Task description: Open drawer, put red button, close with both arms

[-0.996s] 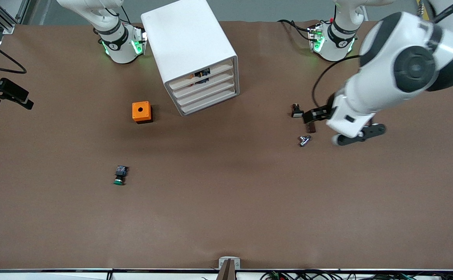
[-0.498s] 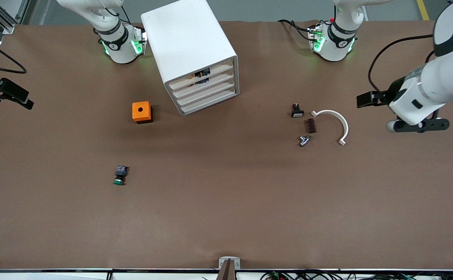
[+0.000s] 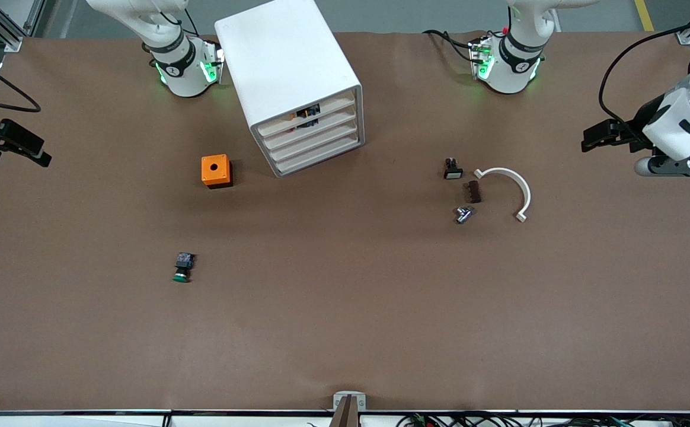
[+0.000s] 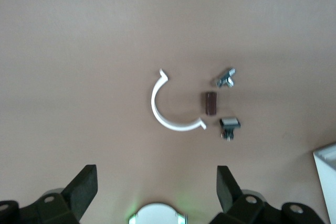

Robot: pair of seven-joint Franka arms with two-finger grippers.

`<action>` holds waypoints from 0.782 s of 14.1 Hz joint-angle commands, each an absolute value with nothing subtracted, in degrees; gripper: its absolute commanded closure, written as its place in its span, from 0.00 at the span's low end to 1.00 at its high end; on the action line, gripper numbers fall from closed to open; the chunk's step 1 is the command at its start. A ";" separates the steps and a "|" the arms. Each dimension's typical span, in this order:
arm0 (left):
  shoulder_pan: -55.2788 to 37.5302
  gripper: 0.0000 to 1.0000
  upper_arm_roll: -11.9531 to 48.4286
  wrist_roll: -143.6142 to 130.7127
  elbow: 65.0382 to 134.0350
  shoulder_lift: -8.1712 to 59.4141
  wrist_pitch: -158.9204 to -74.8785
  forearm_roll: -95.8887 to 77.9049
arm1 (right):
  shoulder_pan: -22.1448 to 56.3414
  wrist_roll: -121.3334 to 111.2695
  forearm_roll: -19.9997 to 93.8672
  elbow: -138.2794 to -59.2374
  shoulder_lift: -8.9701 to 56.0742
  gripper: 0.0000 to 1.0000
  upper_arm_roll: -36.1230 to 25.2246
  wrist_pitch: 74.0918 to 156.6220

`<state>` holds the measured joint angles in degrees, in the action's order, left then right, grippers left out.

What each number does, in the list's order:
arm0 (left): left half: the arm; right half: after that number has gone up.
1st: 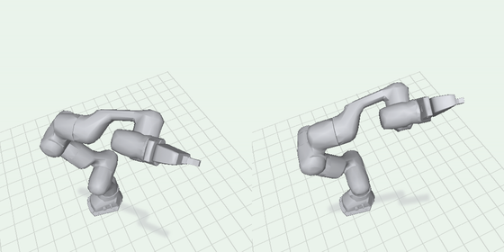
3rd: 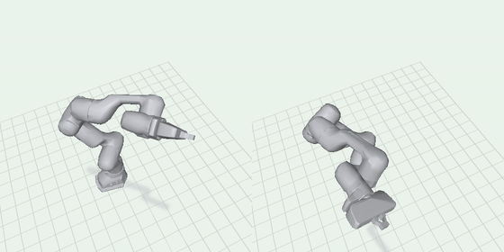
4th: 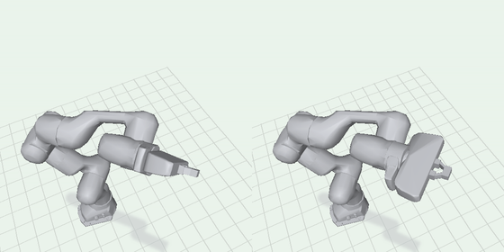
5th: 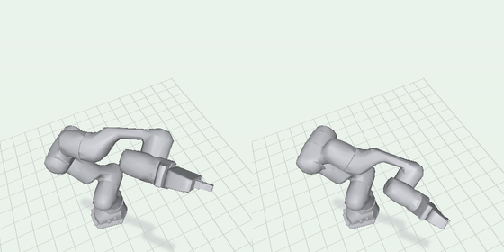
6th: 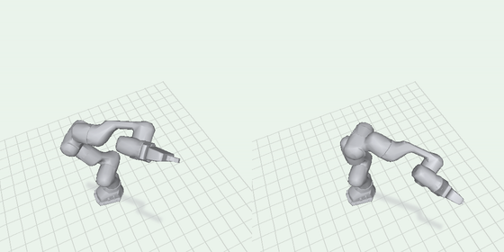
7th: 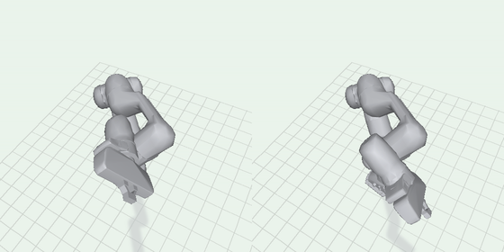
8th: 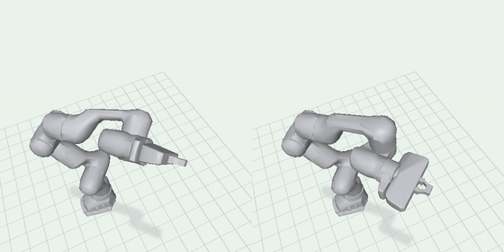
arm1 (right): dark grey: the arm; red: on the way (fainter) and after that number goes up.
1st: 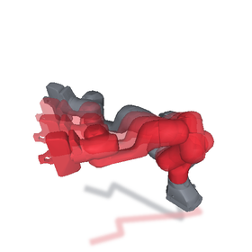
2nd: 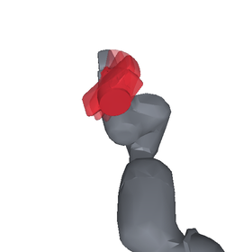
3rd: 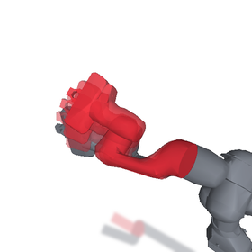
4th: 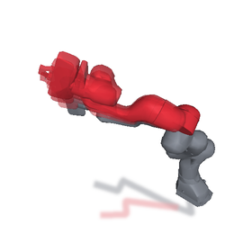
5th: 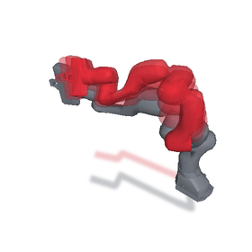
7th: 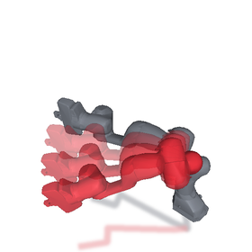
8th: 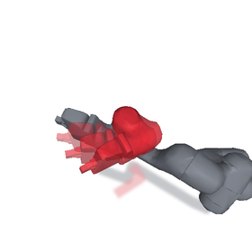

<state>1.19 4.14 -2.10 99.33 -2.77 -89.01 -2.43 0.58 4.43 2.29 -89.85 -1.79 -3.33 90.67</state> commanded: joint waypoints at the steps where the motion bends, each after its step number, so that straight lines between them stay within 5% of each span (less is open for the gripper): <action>1: 1.05 0.00 3.78 -1.23 99.76 -4.40 -91.85 -2.11 | -0.44 4.39 2.81 -90.09 -2.29 0.00 -2.55 90.62; 11: 2.29 0.00 4.22 -1.05 95.63 -4.04 -91.32 -1.41 | -0.26 4.39 2.81 -90.09 -2.20 0.00 -2.55 90.79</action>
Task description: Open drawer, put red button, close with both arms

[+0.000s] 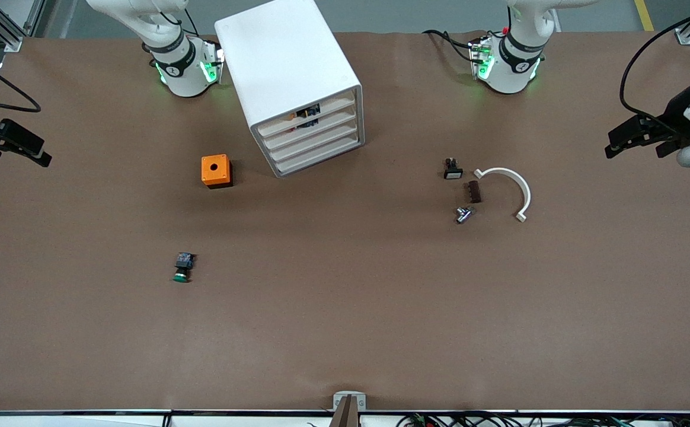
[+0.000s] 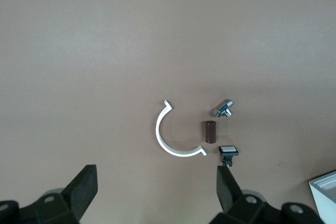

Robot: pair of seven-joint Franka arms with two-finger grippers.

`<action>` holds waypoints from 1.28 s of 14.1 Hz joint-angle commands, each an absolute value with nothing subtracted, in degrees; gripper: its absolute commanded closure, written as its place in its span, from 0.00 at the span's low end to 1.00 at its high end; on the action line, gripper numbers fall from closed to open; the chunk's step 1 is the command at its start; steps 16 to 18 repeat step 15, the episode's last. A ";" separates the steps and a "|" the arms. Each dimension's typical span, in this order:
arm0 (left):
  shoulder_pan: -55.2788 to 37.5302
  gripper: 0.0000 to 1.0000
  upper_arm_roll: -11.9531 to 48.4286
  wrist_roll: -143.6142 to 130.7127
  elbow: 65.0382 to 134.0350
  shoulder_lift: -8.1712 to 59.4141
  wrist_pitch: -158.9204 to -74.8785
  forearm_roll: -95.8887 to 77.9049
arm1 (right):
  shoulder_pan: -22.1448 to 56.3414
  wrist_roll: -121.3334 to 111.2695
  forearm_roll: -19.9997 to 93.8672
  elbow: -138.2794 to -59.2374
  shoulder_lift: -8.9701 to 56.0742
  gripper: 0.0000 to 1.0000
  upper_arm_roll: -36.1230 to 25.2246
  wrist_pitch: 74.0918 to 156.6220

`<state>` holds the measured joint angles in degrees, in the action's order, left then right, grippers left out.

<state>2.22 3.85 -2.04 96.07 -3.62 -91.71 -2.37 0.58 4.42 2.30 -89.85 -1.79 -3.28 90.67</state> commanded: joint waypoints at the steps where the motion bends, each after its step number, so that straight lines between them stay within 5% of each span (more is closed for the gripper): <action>1: 2.11 0.00 4.39 -1.14 95.36 -3.96 -91.32 -0.88 | -0.26 4.39 2.81 -90.09 -2.20 0.00 -2.64 90.79; 18: 2.11 0.00 4.39 -1.06 94.04 -3.96 -90.09 -0.79 | -0.35 4.31 2.81 -90.09 -2.20 0.00 -2.55 90.88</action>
